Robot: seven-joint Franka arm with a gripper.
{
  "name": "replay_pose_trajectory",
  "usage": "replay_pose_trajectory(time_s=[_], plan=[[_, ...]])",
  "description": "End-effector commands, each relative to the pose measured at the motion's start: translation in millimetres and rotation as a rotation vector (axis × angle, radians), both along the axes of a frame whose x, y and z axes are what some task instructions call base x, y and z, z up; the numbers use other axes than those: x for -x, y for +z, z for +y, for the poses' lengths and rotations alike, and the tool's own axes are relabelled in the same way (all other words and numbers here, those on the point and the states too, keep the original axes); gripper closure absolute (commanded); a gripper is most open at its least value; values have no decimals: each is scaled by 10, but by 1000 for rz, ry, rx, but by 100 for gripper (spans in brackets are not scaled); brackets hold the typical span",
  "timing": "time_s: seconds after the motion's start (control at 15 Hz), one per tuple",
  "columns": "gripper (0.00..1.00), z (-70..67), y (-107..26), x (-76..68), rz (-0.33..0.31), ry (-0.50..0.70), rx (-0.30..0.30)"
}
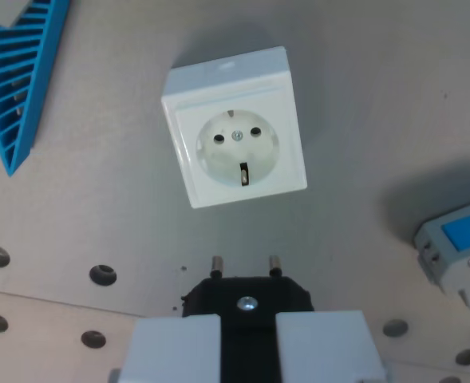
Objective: Move above the white socket
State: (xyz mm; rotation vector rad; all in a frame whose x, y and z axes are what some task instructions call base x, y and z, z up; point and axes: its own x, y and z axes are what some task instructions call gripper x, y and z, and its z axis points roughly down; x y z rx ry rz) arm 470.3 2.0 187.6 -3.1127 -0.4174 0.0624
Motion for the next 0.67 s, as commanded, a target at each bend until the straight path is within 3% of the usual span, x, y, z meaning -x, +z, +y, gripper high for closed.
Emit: replay_pose_trajectory(time_s=[0.07, 0.67], plan=[[100, 4, -155, 27, -91, 105, -17], [100, 15, -463, 32, -97, 148, -18]])
